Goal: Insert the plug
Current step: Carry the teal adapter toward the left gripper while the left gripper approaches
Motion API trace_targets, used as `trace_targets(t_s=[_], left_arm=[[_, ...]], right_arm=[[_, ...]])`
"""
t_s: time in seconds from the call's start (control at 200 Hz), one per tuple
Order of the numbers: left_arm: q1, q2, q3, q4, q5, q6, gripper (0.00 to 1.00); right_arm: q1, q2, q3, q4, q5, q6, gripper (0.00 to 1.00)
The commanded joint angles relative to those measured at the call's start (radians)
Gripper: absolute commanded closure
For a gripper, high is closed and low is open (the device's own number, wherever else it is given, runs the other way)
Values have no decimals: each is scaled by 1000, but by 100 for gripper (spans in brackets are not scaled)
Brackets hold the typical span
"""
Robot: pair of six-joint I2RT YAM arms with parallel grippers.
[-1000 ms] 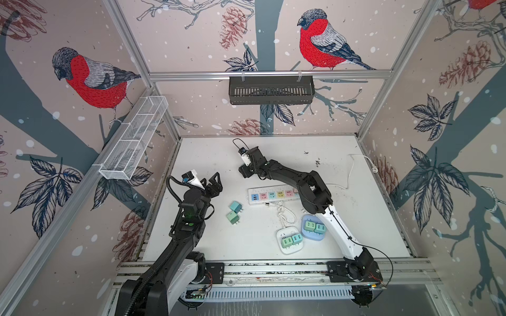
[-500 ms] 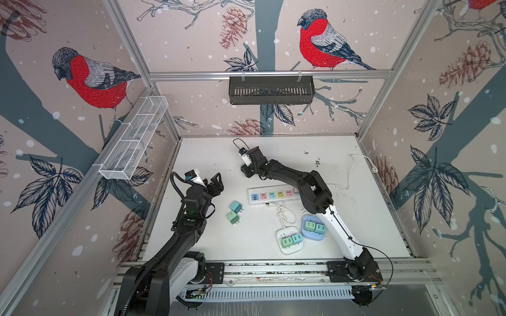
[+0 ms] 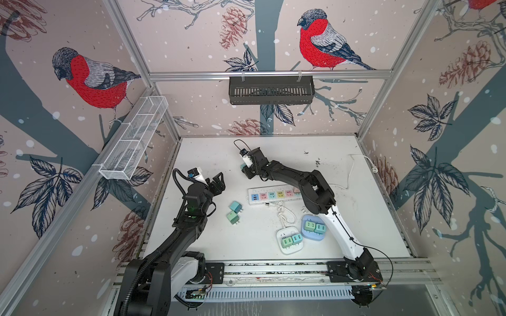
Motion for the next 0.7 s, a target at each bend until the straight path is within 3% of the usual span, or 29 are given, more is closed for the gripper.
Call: trace_targets(t_s=[0.0, 0.21, 0.5, 0.695], left_arm=[[1, -5, 5, 22, 2, 2, 22], [1, -11, 5, 29, 24, 11, 22], [-8, -99, -14, 51, 93, 51, 22], [-51, -172, -19, 71, 137, 78, 24]], right_arm=[[6, -31, -46, -7, -14, -6, 78], [14, -226, -302, 153, -31, -16, 84], [57, -694, -840, 539, -3, -32, 85], [58, -921, -1119, 765, 18, -44, 89]])
